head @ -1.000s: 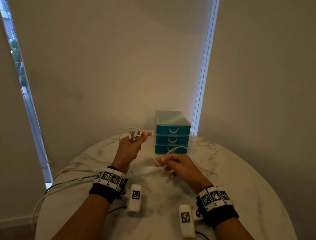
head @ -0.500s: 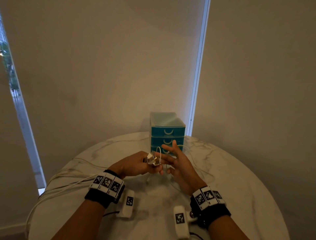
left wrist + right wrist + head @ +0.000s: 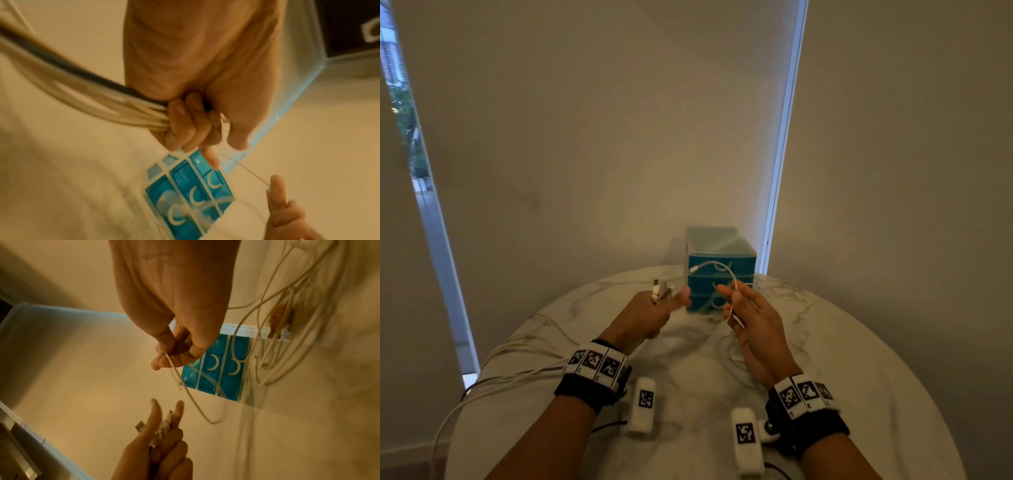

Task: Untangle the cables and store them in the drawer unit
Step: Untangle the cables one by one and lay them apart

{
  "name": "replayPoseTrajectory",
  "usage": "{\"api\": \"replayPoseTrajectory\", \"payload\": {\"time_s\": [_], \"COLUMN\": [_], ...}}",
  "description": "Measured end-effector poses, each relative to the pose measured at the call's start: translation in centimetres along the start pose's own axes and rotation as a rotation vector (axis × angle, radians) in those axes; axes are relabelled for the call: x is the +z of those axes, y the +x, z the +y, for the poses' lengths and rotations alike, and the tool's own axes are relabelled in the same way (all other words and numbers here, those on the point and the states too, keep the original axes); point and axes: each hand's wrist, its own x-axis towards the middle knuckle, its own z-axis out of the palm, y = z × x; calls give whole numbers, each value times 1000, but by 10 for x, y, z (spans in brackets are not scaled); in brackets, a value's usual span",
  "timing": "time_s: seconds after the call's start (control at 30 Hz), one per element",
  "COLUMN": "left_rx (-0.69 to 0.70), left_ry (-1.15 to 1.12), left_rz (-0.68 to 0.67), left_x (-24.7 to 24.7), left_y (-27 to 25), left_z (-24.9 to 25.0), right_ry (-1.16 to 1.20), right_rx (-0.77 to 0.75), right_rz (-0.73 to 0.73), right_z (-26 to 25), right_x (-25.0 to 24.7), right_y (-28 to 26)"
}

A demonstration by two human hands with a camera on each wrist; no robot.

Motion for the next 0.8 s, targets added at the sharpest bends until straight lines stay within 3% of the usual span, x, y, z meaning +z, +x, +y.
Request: {"api": "replayPoseTrajectory", "payload": {"time_s": [0.1, 0.2, 0.3, 0.47, 0.7, 0.8], "left_rx": [-77, -107, -39, 89, 182, 145], "left_ry": [-333, -538, -641, -750, -855, -894], "left_rz": [151, 157, 157, 277, 357, 366], "left_x": [-4, -10, -15, -22, -35, -36], "left_y": [7, 12, 14, 15, 21, 18], "left_z": [-2, -2, 1, 4, -4, -2], "right_ry": [-55, -154, -281, -573, -690, -677], "right_rx": [8, 5, 46, 136, 204, 187], "right_rz": [-60, -139, -218, -398, -202, -55], "right_z": [5, 9, 14, 18, -10, -12], "right_x": [8, 18, 23, 28, 9, -5], "right_y": [-5, -14, -20, -27, -17, -8]}}
